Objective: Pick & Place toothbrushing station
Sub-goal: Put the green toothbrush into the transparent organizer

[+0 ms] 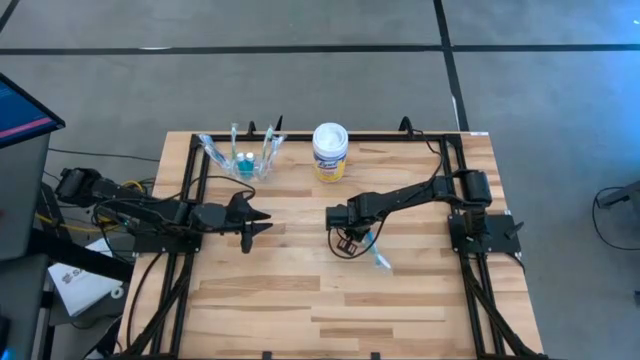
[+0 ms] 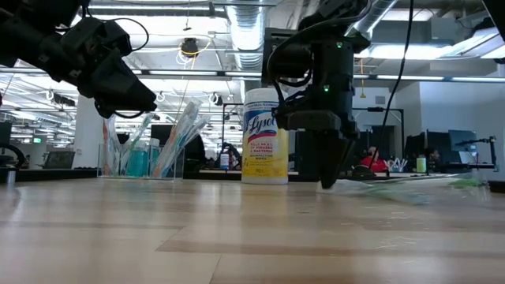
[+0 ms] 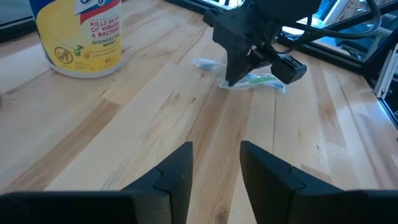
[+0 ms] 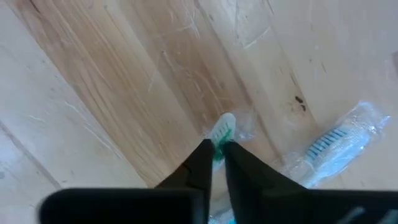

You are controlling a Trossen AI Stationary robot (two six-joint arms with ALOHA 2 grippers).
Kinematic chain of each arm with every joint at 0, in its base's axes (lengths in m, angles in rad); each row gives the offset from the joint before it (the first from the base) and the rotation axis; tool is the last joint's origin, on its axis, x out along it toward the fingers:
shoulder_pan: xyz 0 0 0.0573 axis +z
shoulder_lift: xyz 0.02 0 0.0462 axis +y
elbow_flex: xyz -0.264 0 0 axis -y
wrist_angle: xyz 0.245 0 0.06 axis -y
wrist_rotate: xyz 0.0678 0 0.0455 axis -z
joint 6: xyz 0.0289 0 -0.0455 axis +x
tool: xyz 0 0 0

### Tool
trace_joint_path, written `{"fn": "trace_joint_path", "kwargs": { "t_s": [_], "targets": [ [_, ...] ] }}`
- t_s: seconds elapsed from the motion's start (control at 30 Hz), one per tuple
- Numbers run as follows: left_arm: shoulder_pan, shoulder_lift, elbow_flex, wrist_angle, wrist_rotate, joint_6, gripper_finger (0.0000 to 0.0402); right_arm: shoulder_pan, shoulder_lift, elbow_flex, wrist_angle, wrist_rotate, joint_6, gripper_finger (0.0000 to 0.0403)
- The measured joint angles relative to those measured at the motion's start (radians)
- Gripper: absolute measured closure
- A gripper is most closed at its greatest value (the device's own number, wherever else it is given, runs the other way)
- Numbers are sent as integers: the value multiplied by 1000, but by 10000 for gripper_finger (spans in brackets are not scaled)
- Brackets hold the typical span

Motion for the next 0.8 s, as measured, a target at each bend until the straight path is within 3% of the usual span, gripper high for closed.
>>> {"fn": "trace_joint_path", "kwargs": {
  "t_s": [0.07,0.8],
  "targets": [
    [0,0,0,0,0,0,276,0,-1,0,0,0,-2,395],
    [0,0,0,10,0,0,276,4,3,160,-4,56,-163,403]
  ]
}}
